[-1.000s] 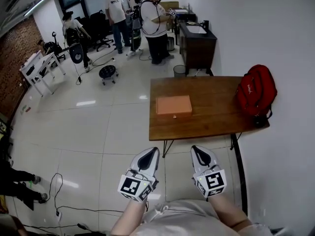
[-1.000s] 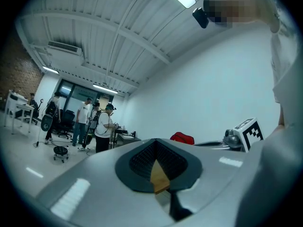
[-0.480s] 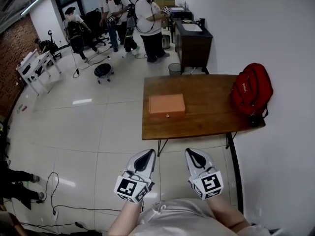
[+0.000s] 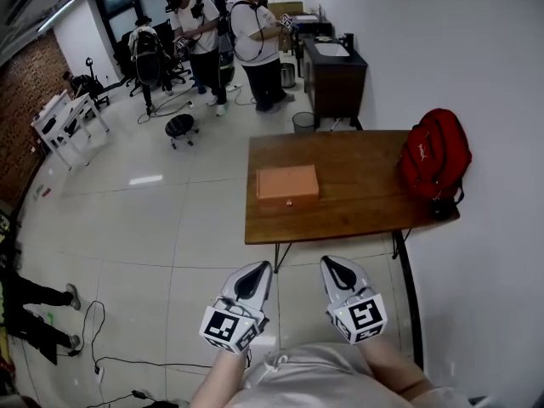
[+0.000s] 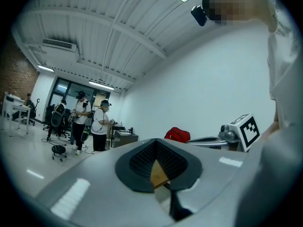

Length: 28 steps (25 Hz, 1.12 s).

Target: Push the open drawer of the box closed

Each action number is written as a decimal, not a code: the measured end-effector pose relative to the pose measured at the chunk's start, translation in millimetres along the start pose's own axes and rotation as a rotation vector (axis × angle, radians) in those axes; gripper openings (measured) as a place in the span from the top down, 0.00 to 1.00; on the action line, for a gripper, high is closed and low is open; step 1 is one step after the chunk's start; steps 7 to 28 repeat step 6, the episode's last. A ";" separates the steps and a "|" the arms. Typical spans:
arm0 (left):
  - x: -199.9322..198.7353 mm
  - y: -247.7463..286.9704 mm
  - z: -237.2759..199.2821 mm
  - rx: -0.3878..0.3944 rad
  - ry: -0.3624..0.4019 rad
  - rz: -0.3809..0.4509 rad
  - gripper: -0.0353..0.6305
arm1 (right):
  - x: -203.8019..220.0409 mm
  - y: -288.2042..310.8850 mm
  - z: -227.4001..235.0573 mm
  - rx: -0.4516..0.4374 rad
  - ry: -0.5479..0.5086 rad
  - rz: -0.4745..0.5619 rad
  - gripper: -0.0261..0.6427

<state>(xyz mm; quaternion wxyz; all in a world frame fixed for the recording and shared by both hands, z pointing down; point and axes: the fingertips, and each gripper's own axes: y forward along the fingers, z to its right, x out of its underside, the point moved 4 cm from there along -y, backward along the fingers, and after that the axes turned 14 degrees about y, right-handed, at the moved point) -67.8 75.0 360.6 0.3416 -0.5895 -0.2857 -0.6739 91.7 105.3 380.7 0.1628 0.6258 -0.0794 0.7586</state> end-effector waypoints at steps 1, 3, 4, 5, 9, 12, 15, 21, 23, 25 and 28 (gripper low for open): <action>0.0 -0.7 0.1 -0.004 -0.001 0.000 0.94 | 0.8 -0.7 0.0 -0.001 0.001 -0.002 0.96; -0.5 -0.9 -0.4 -0.011 -0.002 0.002 0.94 | 0.8 -1.3 0.7 -0.003 -0.001 -0.003 0.96; -1.0 -0.6 -0.6 -0.013 -0.002 0.002 0.94 | 0.3 -1.4 1.2 -0.004 -0.003 -0.003 0.96; -1.4 -0.2 -0.8 -0.015 -0.003 0.003 0.94 | -0.2 -1.5 1.8 -0.005 -0.004 -0.002 0.96; -1.9 0.2 -1.0 -0.017 -0.003 0.003 0.94 | -0.7 -1.6 2.3 -0.006 -0.005 -0.001 0.96; -1.9 0.2 -1.0 -0.017 -0.003 0.003 0.94 | -0.7 -1.6 2.3 -0.006 -0.005 -0.001 0.96; -1.9 0.2 -1.0 -0.017 -0.003 0.003 0.94 | -0.7 -1.6 2.3 -0.006 -0.005 -0.001 0.96; -1.9 0.2 -1.0 -0.017 -0.003 0.003 0.94 | -0.7 -1.6 2.3 -0.006 -0.005 -0.001 0.96; -1.9 0.2 -1.0 -0.017 -0.003 0.003 0.94 | -0.7 -1.6 2.3 -0.006 -0.005 -0.001 0.96; -1.9 0.2 -1.0 -0.017 -0.003 0.003 0.94 | -0.7 -1.6 2.3 -0.006 -0.005 -0.001 0.96; -1.9 0.2 -1.0 -0.017 -0.003 0.003 0.94 | -0.7 -1.6 2.3 -0.006 -0.005 -0.001 0.96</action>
